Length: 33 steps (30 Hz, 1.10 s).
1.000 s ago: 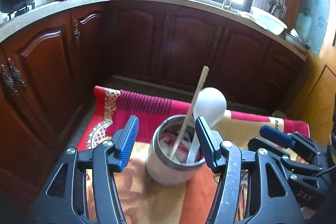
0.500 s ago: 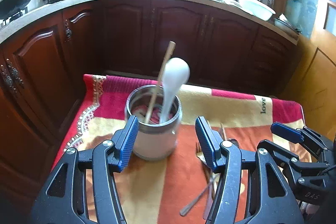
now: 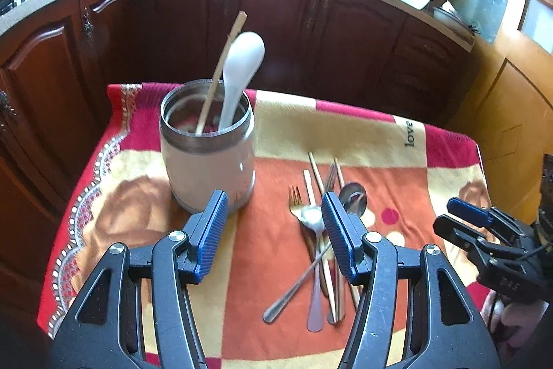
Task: Organize utensils
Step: 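Close the right tool on a metal spoon and lift it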
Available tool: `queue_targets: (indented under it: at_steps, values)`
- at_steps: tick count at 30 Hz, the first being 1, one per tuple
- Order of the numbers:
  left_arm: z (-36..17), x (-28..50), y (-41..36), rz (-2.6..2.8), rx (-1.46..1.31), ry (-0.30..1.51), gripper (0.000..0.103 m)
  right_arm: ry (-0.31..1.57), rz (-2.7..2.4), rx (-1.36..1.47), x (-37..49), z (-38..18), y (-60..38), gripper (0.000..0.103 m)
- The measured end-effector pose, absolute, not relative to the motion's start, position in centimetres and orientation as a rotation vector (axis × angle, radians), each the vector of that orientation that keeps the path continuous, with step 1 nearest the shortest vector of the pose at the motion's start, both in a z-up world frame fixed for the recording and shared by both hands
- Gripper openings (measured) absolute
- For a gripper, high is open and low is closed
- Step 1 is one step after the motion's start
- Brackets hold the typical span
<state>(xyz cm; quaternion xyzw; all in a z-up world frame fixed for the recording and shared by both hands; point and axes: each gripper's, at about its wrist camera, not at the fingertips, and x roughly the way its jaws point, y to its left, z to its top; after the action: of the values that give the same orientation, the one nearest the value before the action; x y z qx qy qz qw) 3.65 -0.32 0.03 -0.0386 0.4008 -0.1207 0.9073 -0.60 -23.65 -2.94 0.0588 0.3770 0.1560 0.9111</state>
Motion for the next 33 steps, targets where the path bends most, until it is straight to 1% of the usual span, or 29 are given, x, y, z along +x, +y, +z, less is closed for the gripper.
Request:
queue_targets:
  at_steps: [3,5,10,18,23,24,33]
  values:
    - [-0.9,3.5,-0.7,-0.267,-0.076,0.851,0.056,0.815,0.33,0.167,-0.2,-4.7,-24.4,0.055]
    - [-1.6,3.4,-0.9,-0.274,-0.073,0.87,0.056,0.834,0.343,0.2,0.5,-5.7,-24.7,0.048]
    - [-3.5,3.6,-1.0,-0.269,-0.078,0.92,0.056,0.868,0.362,0.239,2.6,-7.5,-24.6,0.039]
    - [-5.0,4.2,-1.2,-0.275,-0.073,0.958,0.056,0.928,0.34,0.302,6.5,-10.4,-23.9,0.029]
    - [-6.3,4.8,-1.5,-0.276,-0.077,0.995,0.056,0.938,0.344,0.33,7.7,-11.1,-23.4,0.007]
    - [-6.6,4.9,-1.6,-0.277,-0.078,1.001,0.056,0.937,0.342,0.332,7.8,-11.2,-23.4,0.005]
    - [-7.2,5.3,-1.5,-0.276,-0.091,1.016,0.056,0.929,0.372,0.358,5.9,-10.4,-25.5,0.004]
